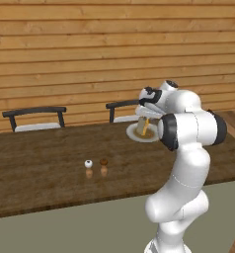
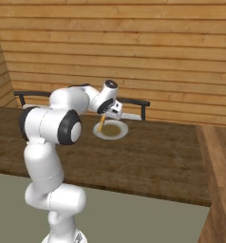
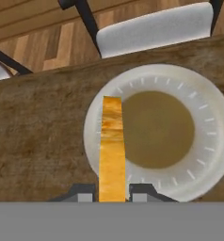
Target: Start the toaster. Once the lever pops up, take the bread to the plate on the dining counter.
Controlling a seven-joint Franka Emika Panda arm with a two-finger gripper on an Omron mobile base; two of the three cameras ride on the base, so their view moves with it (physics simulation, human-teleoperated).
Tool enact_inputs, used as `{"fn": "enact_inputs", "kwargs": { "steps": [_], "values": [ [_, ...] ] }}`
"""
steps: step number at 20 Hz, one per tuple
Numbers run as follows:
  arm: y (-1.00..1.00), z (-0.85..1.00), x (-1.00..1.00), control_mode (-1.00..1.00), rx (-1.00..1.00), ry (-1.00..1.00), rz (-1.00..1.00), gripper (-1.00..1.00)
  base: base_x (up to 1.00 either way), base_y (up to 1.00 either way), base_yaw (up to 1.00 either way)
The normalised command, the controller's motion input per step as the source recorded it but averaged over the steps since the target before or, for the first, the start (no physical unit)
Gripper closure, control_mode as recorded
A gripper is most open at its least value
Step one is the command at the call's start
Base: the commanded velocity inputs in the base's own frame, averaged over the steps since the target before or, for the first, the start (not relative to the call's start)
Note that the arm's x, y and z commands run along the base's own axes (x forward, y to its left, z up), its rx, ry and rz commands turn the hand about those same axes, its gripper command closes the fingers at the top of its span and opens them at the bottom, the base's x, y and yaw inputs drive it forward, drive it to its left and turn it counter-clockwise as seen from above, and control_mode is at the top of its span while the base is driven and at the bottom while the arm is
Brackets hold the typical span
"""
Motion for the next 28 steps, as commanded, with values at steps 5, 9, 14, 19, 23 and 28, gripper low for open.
{"fn": "enact_inputs", "kwargs": {
  "steps": [5,9,14,19,23,28],
  "values": [
    [-0.01,-0.23,0.38,-1.0,0.04,0.03,0.0,1.0,0.0,0.0,0.0],
    [0.0,-0.25,0.48,-1.0,0.03,0.0,0.0,1.0,0.0,0.0,0.0],
    [-0.02,-0.25,0.23,-1.0,0.03,0.0,0.0,1.0,0.0,0.0,0.0],
    [0.0,-0.28,0.03,-1.0,0.0,0.01,0.0,1.0,0.0,0.0,0.0],
    [0.0,-0.27,-0.03,-1.0,0.0,0.0,0.0,1.0,0.0,0.0,0.0],
    [0.0,-0.34,-0.06,-1.0,0.01,0.0,0.0,1.0,0.0,0.0,0.0]
  ]
}}
